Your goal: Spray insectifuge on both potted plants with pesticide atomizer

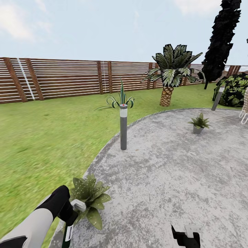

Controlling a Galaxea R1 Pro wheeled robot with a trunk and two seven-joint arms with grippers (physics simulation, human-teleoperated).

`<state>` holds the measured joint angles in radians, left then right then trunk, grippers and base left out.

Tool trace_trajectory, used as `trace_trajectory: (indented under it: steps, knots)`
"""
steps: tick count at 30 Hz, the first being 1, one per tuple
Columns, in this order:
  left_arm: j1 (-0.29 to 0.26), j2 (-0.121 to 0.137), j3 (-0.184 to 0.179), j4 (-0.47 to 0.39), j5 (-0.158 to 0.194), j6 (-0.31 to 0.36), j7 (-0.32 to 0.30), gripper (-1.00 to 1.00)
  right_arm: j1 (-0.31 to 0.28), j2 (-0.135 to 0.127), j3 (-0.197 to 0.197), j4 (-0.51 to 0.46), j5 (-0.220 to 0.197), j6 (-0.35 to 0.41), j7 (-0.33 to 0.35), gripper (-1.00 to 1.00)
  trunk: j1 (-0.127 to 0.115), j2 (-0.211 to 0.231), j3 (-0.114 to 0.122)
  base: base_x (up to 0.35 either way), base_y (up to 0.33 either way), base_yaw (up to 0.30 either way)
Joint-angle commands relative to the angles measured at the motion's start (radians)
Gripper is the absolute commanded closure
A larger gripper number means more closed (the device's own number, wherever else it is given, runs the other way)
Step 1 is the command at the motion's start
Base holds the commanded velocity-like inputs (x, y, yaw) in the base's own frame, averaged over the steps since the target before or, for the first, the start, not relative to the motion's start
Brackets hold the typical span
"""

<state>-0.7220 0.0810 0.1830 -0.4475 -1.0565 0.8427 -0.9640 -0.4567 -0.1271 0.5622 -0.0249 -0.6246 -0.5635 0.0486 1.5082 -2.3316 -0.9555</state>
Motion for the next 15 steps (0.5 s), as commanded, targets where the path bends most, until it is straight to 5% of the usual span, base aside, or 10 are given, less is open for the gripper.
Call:
trace_trajectory:
  steps: [1, 8, 15]
  knots:
    - [0.000, -0.001, 0.007, 0.000, -0.009, 0.004, -0.005, 1.00, 0.000, 0.000, 0.005, 0.000, -0.010, -0.003, 0.005, -1.00, 0.000, 0.000, -0.001, 0.001, 0.004, 0.000]
    - [0.000, -0.003, 0.009, 0.003, -0.008, 0.004, 0.031, 1.00, 0.000, 0.000, 0.005, 0.000, -0.010, -0.003, 0.005, -1.00, 0.000, 0.000, -0.001, 0.000, 0.000, -0.001]
    - [0.000, -0.003, 0.009, 0.001, -0.008, 0.005, 0.033, 1.00, 0.000, 0.000, 0.005, 0.000, -0.010, -0.003, 0.005, -1.00, 0.000, 0.000, -0.004, 0.000, 0.000, -0.239]
